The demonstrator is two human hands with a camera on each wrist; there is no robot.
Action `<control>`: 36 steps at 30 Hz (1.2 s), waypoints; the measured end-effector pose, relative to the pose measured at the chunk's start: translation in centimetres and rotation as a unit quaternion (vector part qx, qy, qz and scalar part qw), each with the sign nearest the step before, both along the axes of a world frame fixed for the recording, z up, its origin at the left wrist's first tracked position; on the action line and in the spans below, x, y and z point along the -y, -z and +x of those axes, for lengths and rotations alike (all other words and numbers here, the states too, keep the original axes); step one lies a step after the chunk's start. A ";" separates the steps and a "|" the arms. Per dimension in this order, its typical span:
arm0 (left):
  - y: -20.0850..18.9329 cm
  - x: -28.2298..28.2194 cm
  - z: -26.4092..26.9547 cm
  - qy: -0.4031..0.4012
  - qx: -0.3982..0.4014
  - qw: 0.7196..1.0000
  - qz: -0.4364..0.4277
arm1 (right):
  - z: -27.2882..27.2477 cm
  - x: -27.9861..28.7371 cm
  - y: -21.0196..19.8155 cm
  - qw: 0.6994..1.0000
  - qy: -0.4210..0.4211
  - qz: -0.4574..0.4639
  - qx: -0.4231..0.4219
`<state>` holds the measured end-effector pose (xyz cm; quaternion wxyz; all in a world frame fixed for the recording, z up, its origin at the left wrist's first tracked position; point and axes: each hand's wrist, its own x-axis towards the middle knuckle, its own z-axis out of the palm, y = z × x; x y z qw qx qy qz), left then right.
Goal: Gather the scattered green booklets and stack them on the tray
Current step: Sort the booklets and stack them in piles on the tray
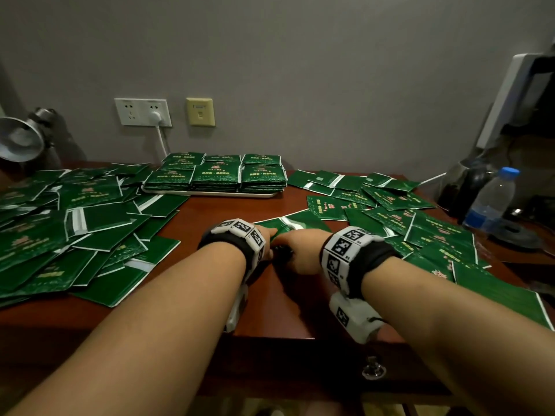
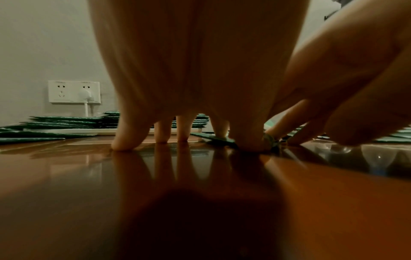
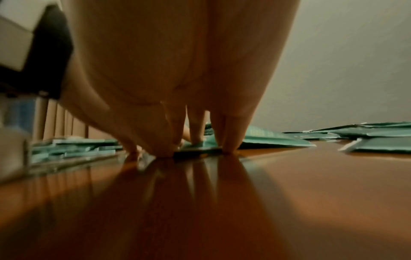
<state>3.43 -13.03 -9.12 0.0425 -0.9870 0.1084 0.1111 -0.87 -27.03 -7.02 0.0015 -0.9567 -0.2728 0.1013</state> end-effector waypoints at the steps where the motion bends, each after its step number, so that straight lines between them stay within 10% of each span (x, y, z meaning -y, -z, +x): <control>1: 0.0 0.0 0.0 -0.004 -0.003 1.000 0.003 | 0.0 0.1 0.0 1.000 0.005 0.012 -0.013; 6: 0.6 0.1 0.4 -0.003 0.009 1.000 0.018 | 2.5 2.9 -2.0 0.989 0.093 0.103 0.052; 13: 1.4 0.2 1.7 -0.002 0.012 1.000 0.018 | 7.6 5.1 -1.8 0.971 0.224 -0.076 0.029; 29: -3.8 -4.8 -5.6 -0.031 0.051 0.981 0.185 | 4.6 1.5 -1.4 0.994 0.103 -0.045 0.012; 36: -1.8 -8.4 -5.6 -0.101 0.012 0.993 0.056 | 2.6 -2.7 -1.0 0.996 0.039 -0.047 0.058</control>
